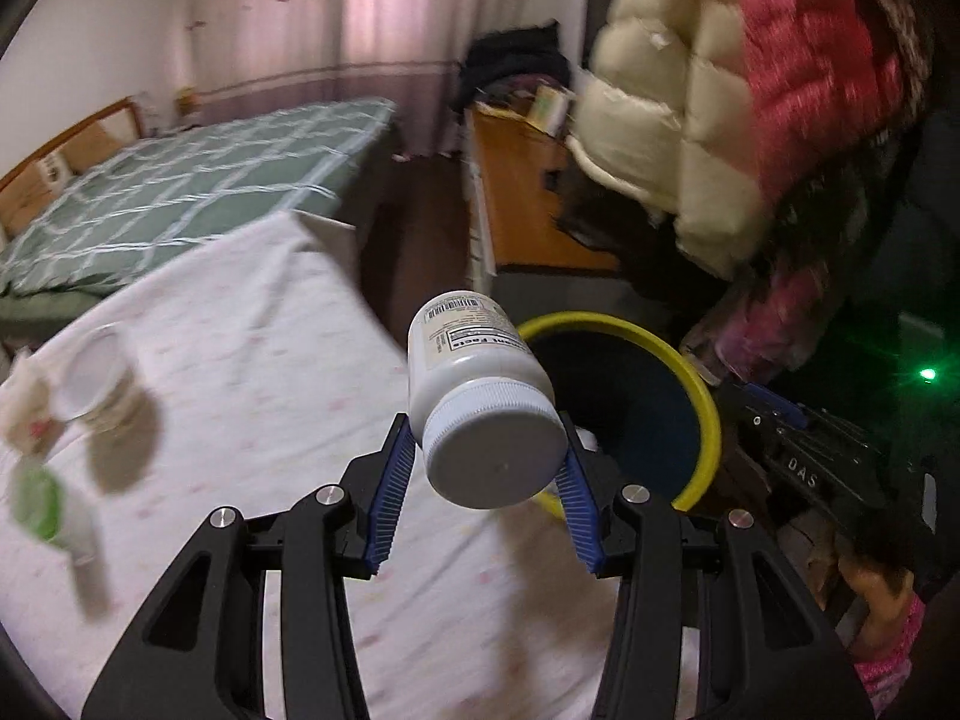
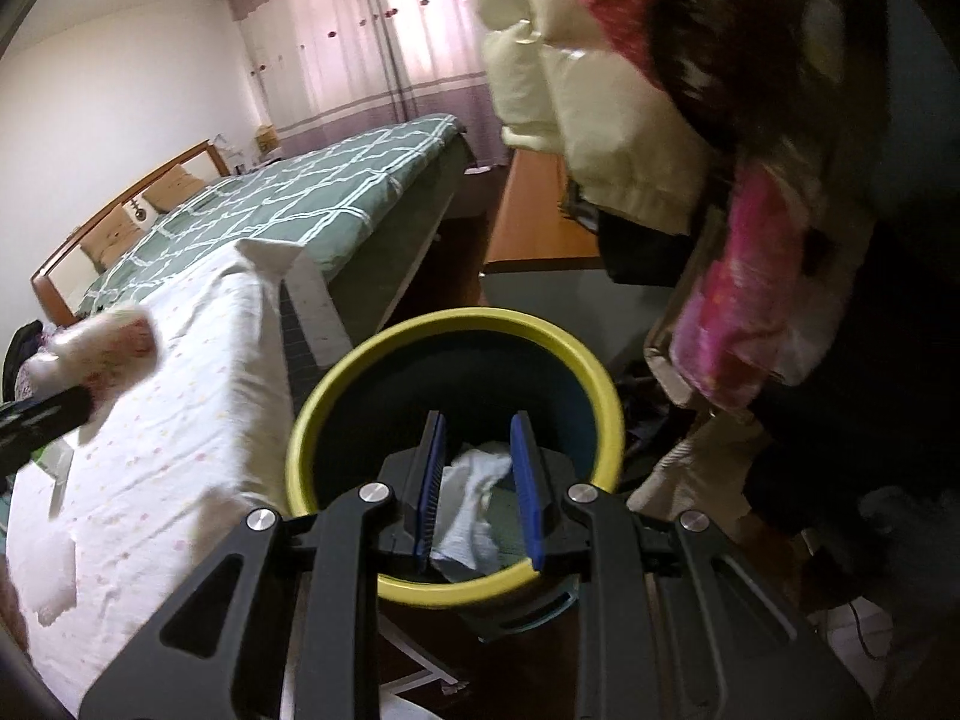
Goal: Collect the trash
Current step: 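Carry the pill bottle with the left gripper over the bin and drop it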
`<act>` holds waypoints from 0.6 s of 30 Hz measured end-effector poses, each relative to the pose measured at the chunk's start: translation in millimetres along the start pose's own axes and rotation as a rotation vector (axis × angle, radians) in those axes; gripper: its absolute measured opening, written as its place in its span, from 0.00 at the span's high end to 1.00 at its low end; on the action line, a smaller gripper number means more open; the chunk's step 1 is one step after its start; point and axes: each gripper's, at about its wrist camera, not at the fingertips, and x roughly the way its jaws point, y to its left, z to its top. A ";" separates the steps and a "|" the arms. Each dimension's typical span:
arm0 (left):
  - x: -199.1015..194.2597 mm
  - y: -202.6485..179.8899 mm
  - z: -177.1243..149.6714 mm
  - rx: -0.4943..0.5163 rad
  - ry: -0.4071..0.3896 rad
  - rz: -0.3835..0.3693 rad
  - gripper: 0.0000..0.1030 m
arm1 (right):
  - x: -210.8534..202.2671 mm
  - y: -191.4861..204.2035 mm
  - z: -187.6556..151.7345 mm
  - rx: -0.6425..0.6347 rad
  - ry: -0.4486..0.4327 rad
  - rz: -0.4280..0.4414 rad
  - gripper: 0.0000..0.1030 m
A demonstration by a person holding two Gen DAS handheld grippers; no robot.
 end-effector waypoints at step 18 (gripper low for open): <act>75.6 -52.6 25.8 0.058 0.033 -0.052 0.18 | -3.4 -24.6 -3.0 0.032 0.010 -0.047 0.75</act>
